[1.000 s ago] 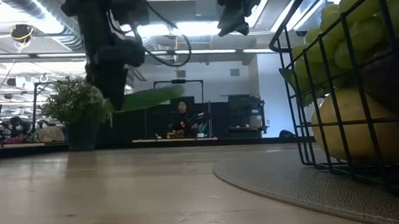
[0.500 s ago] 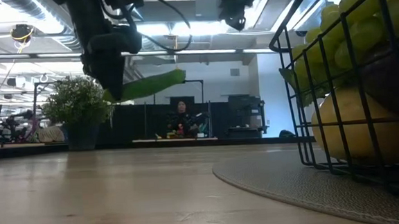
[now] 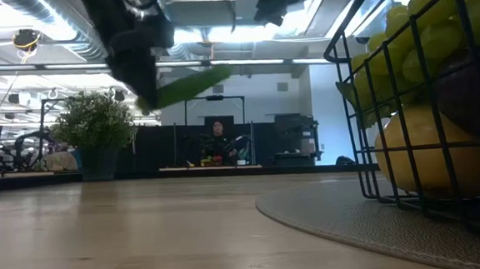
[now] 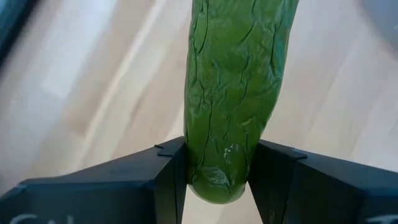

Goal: Build produce basket
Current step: Put the green cucumber into the wire basket

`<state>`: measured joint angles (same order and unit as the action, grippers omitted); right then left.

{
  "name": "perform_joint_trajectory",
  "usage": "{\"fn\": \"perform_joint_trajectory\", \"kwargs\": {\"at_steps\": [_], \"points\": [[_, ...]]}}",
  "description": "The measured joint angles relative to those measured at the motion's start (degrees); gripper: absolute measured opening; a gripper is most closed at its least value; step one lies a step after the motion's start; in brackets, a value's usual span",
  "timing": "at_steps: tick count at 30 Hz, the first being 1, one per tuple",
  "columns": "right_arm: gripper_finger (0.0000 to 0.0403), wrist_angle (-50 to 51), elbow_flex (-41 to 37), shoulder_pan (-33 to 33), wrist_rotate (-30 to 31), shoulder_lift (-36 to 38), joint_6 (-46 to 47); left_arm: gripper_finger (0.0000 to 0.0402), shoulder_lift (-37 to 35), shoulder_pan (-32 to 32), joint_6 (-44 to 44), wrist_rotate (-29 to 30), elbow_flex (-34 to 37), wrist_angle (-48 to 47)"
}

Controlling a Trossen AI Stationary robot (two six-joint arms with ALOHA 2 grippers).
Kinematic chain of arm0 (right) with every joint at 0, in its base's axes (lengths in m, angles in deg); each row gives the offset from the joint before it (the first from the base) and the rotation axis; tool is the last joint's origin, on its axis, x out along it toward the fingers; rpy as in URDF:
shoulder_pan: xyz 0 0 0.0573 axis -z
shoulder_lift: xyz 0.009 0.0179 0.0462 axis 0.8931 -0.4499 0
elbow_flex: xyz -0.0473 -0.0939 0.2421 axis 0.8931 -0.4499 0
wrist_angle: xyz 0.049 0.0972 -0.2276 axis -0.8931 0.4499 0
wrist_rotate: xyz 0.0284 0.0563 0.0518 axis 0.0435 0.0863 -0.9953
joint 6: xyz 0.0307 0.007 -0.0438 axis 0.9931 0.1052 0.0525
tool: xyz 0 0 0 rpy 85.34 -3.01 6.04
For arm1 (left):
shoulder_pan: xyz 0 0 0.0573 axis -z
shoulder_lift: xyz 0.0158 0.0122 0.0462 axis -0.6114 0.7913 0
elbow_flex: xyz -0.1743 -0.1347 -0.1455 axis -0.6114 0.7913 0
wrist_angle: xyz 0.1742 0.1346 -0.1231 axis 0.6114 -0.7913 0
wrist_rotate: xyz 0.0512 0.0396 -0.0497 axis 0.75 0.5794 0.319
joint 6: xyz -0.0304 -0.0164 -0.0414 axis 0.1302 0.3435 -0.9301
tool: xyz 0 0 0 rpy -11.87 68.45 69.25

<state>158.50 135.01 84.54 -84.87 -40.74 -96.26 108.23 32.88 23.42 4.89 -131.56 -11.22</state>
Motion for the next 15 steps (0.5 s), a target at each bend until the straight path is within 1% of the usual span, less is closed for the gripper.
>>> {"fn": "perform_joint_trajectory", "kwargs": {"at_steps": [3,6,13,15], "points": [[0.0117,-0.2,0.0,-1.9,6.7,0.0,-5.5,0.0108,0.1,0.4,2.5,1.8,-1.9,0.5],[0.0117,-0.5,0.0,-3.4,9.7,0.0,-8.9,0.0108,0.1,0.5,4.9,1.9,-4.4,0.4],[0.0117,-3.8,0.0,-6.1,10.3,-1.4,-10.0,0.0108,0.1,0.5,6.7,3.2,-8.1,1.3],[0.0117,-4.2,0.0,-6.8,12.7,-2.2,-10.0,0.0108,0.1,0.5,6.8,3.2,-8.4,1.2]]}}
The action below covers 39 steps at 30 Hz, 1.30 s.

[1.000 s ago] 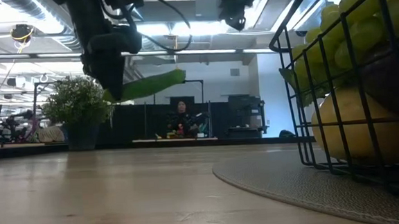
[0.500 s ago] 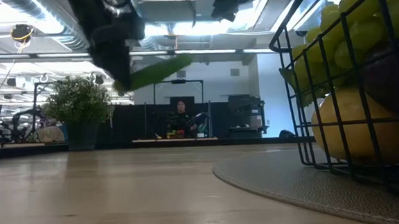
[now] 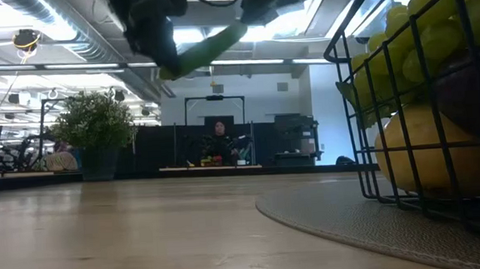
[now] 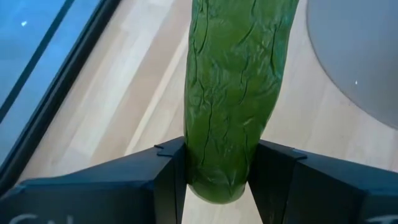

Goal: Build produce basket
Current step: Put the green cucumber into the wire basket

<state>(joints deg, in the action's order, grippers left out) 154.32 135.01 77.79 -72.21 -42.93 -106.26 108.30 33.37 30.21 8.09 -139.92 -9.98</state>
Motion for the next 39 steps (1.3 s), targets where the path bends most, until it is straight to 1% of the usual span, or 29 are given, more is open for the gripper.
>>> {"fn": "perform_joint_trajectory", "kwargs": {"at_steps": [2,4,9,13,39], "points": [[0.0117,-1.0,0.0,-0.7,3.3,-0.5,-0.1,0.0108,0.0,0.0,0.0,0.0,-0.2,0.2],[0.0117,-1.6,0.0,-1.0,4.5,-0.6,-0.2,0.0108,0.0,0.0,0.0,0.0,-0.2,-0.1],[0.0117,-2.1,0.0,-1.2,3.7,-0.6,0.1,0.0108,0.0,0.0,0.0,0.0,-0.2,-0.1],[0.0117,-1.7,0.0,-1.2,3.4,-0.6,2.8,0.0108,0.0,0.0,0.0,1.3,-0.2,-0.1],[0.0117,-1.8,0.0,-1.3,3.8,-4.2,3.5,0.0108,0.1,0.0,0.1,2.3,-0.1,-0.2]]}}
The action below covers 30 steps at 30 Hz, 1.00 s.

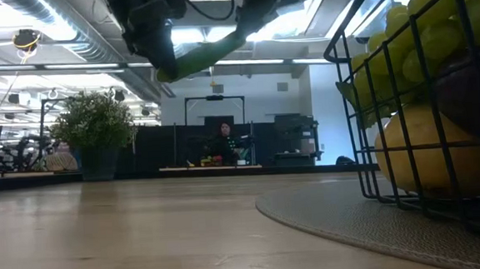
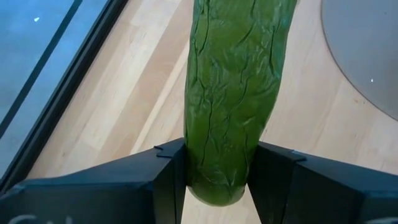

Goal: Build produce basket
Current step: Put the green cucumber into the wire basket

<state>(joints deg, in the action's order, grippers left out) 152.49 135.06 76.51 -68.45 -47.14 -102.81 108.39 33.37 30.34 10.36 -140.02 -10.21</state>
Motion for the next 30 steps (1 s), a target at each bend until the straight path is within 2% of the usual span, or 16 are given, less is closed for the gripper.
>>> {"fn": "perform_joint_trajectory", "kwargs": {"at_steps": [5,14,26,30], "points": [[0.0101,0.0,0.0,0.0,0.1,-0.2,0.0,0.0108,0.0,0.0,-0.1,0.2,0.0,0.0],[0.0013,0.0,0.0,0.0,0.3,-0.2,2.5,0.0108,0.0,0.0,-0.4,0.2,0.0,0.3],[0.0011,0.0,-0.1,-0.1,-0.3,-0.3,3.8,0.0123,-0.1,0.0,2.0,-1.3,0.0,-0.8],[0.001,-0.1,-0.1,-0.1,-0.3,-0.3,3.8,0.0124,-0.1,0.0,0.5,-1.5,0.0,-1.1]]}}
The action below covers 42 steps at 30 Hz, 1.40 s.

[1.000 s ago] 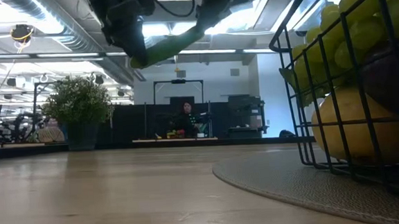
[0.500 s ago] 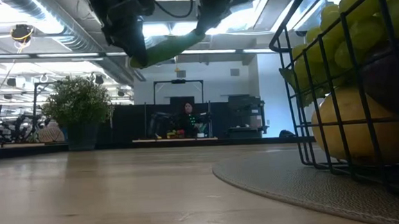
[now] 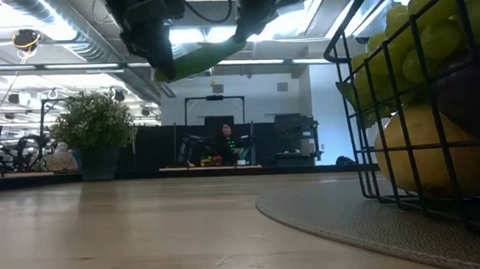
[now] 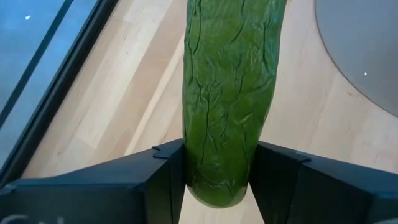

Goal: Build produce basket
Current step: Put the green cucumber into the wire basket

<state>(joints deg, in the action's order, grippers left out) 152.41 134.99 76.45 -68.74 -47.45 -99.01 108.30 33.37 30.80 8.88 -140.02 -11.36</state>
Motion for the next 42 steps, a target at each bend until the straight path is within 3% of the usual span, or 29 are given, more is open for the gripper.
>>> {"fn": "perform_joint_trajectory", "kwargs": {"at_steps": [16,25,42], "points": [[0.0009,0.7,0.0,-0.2,1.7,-0.2,0.0,0.0125,0.0,0.0,0.7,-7.2,-0.2,-8.8],[0.0009,0.1,0.0,0.0,2.6,-0.2,-0.2,0.0125,0.0,0.0,-0.1,-2.7,-0.2,-8.5],[0.0009,-0.4,0.0,0.0,2.9,0.1,-0.2,0.0125,0.0,0.0,-0.8,-2.1,0.0,-1.1]]}}
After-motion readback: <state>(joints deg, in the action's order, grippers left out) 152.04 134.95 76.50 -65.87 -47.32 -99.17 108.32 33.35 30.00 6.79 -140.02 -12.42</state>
